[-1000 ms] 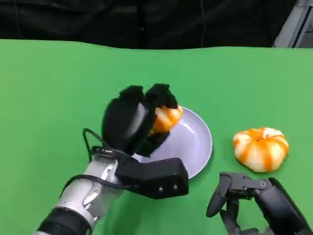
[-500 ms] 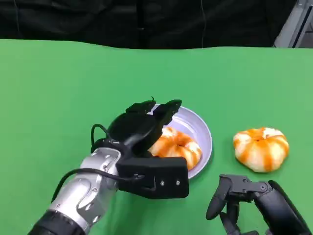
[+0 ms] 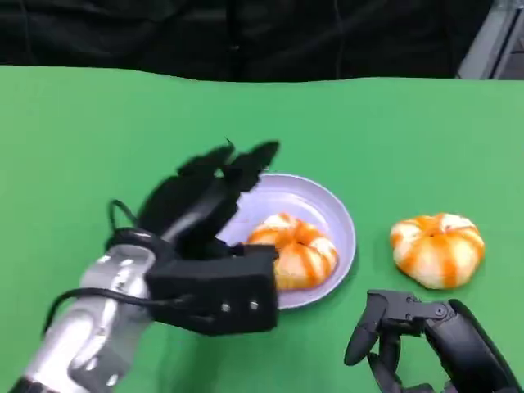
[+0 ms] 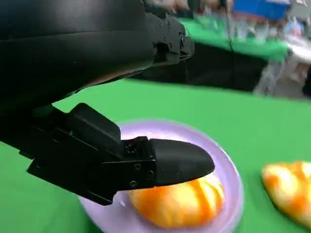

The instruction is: Grasp the bread from the table and place it into the plate.

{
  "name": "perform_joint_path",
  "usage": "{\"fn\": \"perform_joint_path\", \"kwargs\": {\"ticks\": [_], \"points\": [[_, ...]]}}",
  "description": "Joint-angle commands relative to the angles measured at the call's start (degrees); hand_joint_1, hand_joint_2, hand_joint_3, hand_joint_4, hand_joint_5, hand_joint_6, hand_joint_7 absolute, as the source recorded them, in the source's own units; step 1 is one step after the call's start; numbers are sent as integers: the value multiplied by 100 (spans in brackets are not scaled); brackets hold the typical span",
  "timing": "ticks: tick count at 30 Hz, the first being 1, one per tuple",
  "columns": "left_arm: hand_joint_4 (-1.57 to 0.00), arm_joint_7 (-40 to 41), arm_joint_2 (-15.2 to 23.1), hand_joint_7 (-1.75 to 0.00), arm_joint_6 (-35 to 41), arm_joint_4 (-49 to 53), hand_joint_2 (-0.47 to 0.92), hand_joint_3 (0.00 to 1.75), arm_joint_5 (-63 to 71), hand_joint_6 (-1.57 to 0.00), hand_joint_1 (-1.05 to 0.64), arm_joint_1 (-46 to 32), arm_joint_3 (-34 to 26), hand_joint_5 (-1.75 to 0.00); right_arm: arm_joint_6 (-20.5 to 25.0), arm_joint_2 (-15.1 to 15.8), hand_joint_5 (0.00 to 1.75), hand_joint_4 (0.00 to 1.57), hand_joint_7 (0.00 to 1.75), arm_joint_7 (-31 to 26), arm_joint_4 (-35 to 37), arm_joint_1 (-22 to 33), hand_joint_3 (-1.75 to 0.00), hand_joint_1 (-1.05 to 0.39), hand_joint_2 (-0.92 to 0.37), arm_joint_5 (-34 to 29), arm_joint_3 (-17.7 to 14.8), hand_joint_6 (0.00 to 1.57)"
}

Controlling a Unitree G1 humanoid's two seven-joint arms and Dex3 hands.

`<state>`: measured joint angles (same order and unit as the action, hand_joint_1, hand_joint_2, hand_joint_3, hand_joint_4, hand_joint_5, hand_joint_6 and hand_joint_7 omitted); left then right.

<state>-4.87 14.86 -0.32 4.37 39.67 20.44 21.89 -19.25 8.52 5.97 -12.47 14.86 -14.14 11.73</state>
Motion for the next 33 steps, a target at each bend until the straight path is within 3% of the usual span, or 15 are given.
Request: {"fn": "perform_joint_path", "kwargs": {"ticks": [1, 6, 9, 14, 15, 16, 17, 22, 23, 24, 25, 27, 29, 31, 33], "points": [[0, -121, 63, 0, 41, -116, 92, 71, -49, 0, -94, -110, -18, 0, 24, 34, 175, 87, 127, -19, -36, 4, -152, 5, -21, -3, -25, 85], [0, -408, 519, 0, -289, -1234, 92, 68, -819, 0, -95, -1087, -700, 0, 39, 0, 175, 87, 128, -16, -48, 0, -151, 4, -21, 27, -1, 85], [-11, -368, 526, -6, -694, -1733, 92, 57, -1658, -12, -84, -1796, -1275, -6, 94, 2, 175, 87, 128, -2, -106, 19, -150, 4, -22, 27, 7, 84], [-12, -323, 420, -7, -1015, -1863, 92, 55, -2094, -14, -83, -2177, -1540, -8, 124, 1, 175, 87, 128, 3, -132, 25, -149, 4, -22, 30, 19, 84], [-27, -248, 346, -11, -1212, -1920, 92, 47, -2352, -28, -75, -2408, -1686, -27, 136, -2, 175, 87, 128, 5, -145, 29, -150, 4, -22, 30, 26, 84], [-31, -204, 295, -12, -1360, -1954, 92, 42, -2533, -38, -69, -2566, -1790, -50, 146, -4, 175, 87, 128, 7, -155, 33, -150, 5, -22, 29, 31, 84], [-32, -192, 265, -12, -1457, -1964, 92, 40, -2634, -42, -68, -2650, -1852, -57, 152, -7, 175, 87, 128, 9, -162, 36, -150, 5, -22, 29, 32, 84], [-38, -167, 161, -14, -1710, -1949, 92, 36, -2735, -50, -63, -2812, -1982, -71, 134, -1, 175, 87, 129, 4, -156, 25, -150, 5, -22, 10, 31, 84], [-39, -65, 1, -14, -2007, -1986, 92, 36, -3032, -51, -63, -3150, -2123, -72, 155, 4, 175, 87, 129, 19, -168, 21, -150, 5, -22, 32, 24, 84], [-59, -6, -134, -26, -2211, -2029, 89, 40, -3291, -69, -42, -3428, -2235, -89, 183, 8, 175, 87, 129, 36, -183, 21, -150, 5, -22, 56, 19, 84], [-72, 32, -255, -45, -2316, -2088, 76, 63, -3511, -81, -24, -3675, -2321, -106, 191, 13, 175, 87, 129, 47, -187, 19, -150, 5, -22, 75, 11, 84], [-82, 47, -377, -73, -2408, -2136, 58, 100, -3652, -85, -8, -3914, -2402, -121, 191, 21, 175, 87, 129, 63, -188, 15, -150, 5, -22, 99, -1, 84], [-88, 65, -490, -97, -2513, -2099, 49, 119, -3686, -88, -1, -4042, -2424, -136, 155, 40, 175, 87, 129, 68, -167, 7, -150, 5, -22, 104, -23, 84], [-88, 84, -615, -121, -2534, -2090, 45, 128, -3726, -87, 2, -4150, -2421, -151, 145, 53, 175, 87, 129, 88, -150, 3, -149, 5, -22, 132, -49, 83], [-86, 124, -724, -135, -2515, -2113, 42, 134, -3704, -86, 3, -4219, -2413, -160, 137, 59, 175, 87, 129, 102, -137, 1, -149, 4, -22, 157, -65, 83]]}}
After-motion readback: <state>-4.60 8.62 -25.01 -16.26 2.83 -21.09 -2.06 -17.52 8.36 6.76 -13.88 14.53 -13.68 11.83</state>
